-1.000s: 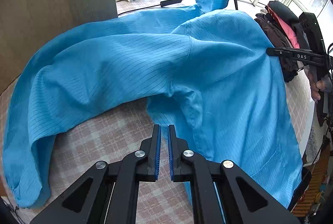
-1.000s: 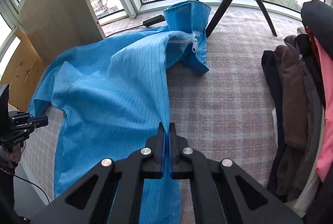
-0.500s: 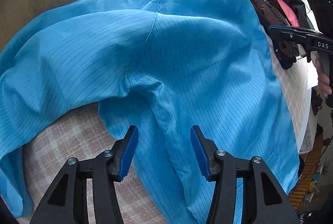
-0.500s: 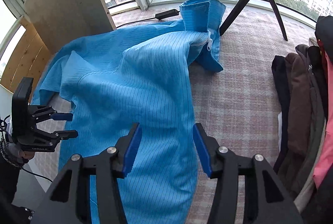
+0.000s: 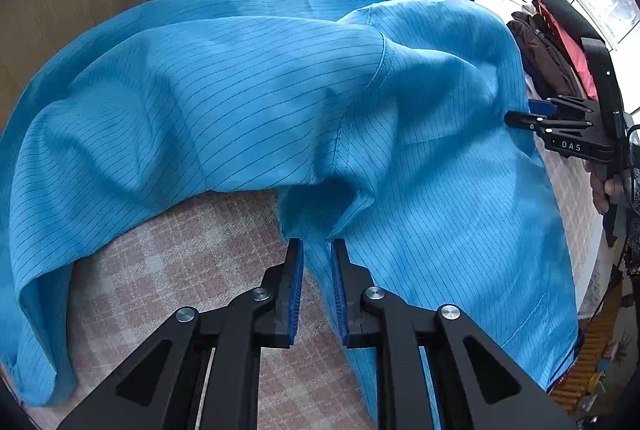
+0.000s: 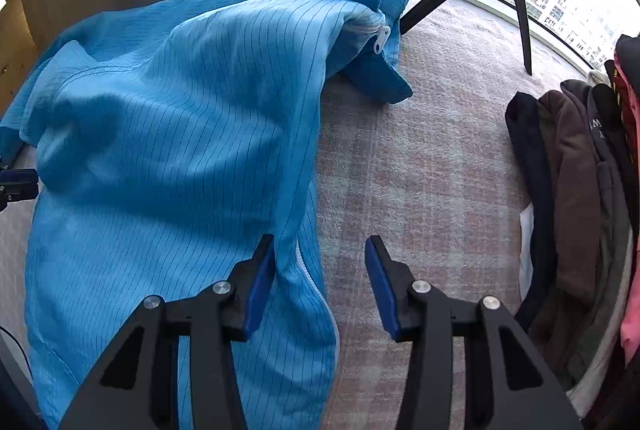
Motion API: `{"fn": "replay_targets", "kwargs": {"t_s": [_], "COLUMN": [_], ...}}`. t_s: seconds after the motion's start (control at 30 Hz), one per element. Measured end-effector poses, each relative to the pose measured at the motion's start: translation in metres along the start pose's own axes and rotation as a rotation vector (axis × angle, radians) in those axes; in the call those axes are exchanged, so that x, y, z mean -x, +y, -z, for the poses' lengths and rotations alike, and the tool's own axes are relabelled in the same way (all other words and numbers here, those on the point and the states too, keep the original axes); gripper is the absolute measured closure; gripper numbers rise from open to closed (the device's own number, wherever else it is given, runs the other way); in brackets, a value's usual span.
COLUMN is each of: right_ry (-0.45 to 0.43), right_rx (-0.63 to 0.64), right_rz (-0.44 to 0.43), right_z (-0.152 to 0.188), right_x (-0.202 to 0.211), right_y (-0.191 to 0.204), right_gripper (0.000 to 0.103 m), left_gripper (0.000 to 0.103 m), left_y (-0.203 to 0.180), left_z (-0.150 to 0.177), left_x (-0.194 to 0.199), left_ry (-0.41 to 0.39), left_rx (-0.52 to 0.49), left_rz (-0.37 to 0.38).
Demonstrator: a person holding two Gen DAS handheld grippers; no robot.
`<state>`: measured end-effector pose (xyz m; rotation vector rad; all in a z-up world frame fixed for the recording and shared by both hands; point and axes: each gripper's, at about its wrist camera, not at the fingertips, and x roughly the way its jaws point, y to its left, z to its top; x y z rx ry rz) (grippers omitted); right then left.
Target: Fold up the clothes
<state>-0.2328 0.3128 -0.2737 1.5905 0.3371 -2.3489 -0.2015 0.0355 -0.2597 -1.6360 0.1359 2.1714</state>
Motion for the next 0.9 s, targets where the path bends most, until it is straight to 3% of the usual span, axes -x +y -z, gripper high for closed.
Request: {"fn": "replay_targets", "kwargs": {"t_s": [0.07,0.2,0.27,0.3,0.37,0.53,0.67,0.7,0.77,0.83,0.9], "right_ry": [-0.021,-0.087,-0.107,-0.111,-0.120,0.008,0.043,0.051,0.069,0.086,0.103], "right_rx": [-0.008,-0.060,-0.082,-0.092,-0.114,-0.189,-0.136,-0.123,-0.097,-0.070,-0.044], "right_rz": [-0.052,-0.199,-0.256,-0.255,-0.252,-0.289,-0.275,-0.271,-0.264,-0.257,-0.250], "right_z": [0.008,0.059,0.094,0.116,0.162,0.254,0.263,0.265,0.269,0.273,0.277], "right_x": [0.031,0.111,0.149,0.158,0.178,0.136,0.123,0.119,0.112,0.106,0.099], "right_y": [-0.010,-0.027,-0.031,-0.031,-0.030,-0.018,-0.002,0.002,0.010,0.018,0.025], "right_gripper": [0.059,0.058,0.053,0.045,0.038,0.038,0.038,0.038,0.040,0.040,0.040], "left_gripper": [0.080,0.077,0.068,0.062,0.061,0.061,0.065,0.081,0.096,0.093,0.088], "left_y": [0.001,-0.014,-0.028,-0.036,-0.057,-0.104,-0.118,-0.120,-0.119,-0.109,-0.099], "left_z": [0.015,0.067,0.098,0.114,0.148,0.203,0.210,0.210,0.210,0.211,0.217], "left_x": [0.025,0.082,0.103,0.106,0.099,0.058,0.032,0.029,0.031,0.043,0.044], "left_ry": [-0.013,-0.030,-0.033,-0.030,0.014,0.131,0.160,0.157,0.145,0.108,0.128], "left_rx": [0.003,-0.047,-0.053,-0.036,0.005,0.050,0.064,0.057,0.057,0.073,0.112], "left_rz": [0.023,0.012,0.029,0.051,0.121,0.186,0.156,0.155,0.123,0.076,0.063]}}
